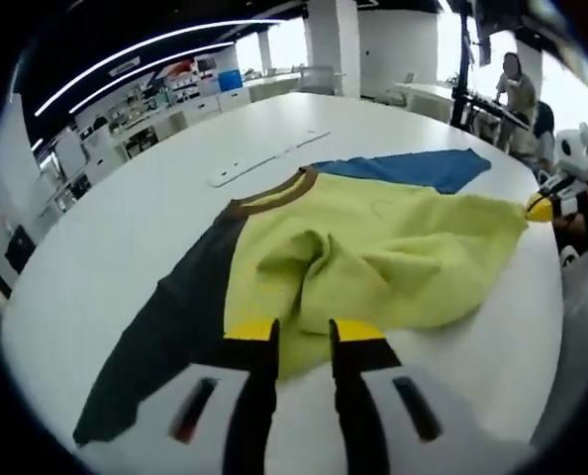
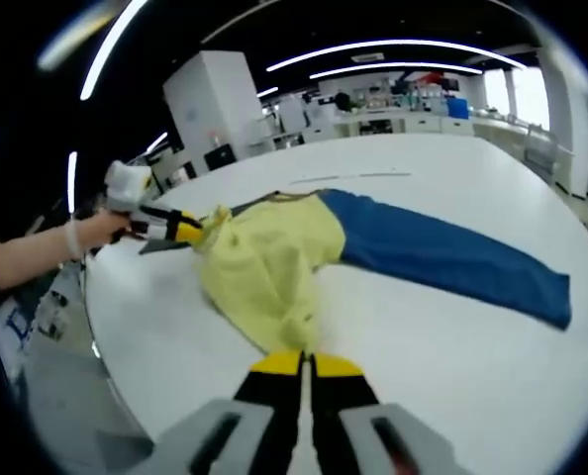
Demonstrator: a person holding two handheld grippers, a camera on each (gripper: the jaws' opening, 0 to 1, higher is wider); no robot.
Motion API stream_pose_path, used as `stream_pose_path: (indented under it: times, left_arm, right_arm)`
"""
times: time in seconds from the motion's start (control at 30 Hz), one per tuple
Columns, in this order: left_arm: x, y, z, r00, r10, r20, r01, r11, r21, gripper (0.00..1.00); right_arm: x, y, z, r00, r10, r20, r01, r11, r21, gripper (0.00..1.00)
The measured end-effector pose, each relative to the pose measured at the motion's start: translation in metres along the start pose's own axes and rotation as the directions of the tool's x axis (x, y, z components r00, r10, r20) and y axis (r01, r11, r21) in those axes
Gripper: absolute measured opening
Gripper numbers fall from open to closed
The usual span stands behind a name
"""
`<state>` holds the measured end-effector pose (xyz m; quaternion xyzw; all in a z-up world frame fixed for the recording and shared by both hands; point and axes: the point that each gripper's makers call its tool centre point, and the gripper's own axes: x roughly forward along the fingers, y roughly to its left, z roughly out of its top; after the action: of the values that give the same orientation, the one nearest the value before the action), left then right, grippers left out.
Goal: Fold the garment on the visible template until the final outline fits inside the template.
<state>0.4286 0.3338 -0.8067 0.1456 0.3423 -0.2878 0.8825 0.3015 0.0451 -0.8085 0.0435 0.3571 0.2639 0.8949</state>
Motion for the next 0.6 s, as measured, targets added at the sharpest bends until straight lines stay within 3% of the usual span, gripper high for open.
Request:
stream_pose_path:
  times: [0.37,0.6]
  left_arm:
    - [0.015,-0.01,-0.002,0.999,-0.05,0.018,0.052,0.992,-0.113,0.12]
    - [0.022,-0.013,-0.001,0.998,-0.056,0.003,0.056,0.994,-0.091,0.12]
  right_arm:
    - [0.0,0.002,-0.003,1.0,-0.002,-0.007,0.002,1.0,0.006,0.0]
    - [0.0,0.001,-0.008,1.0,-0.002,-0.016,0.002,1.0,0.021,0.0]
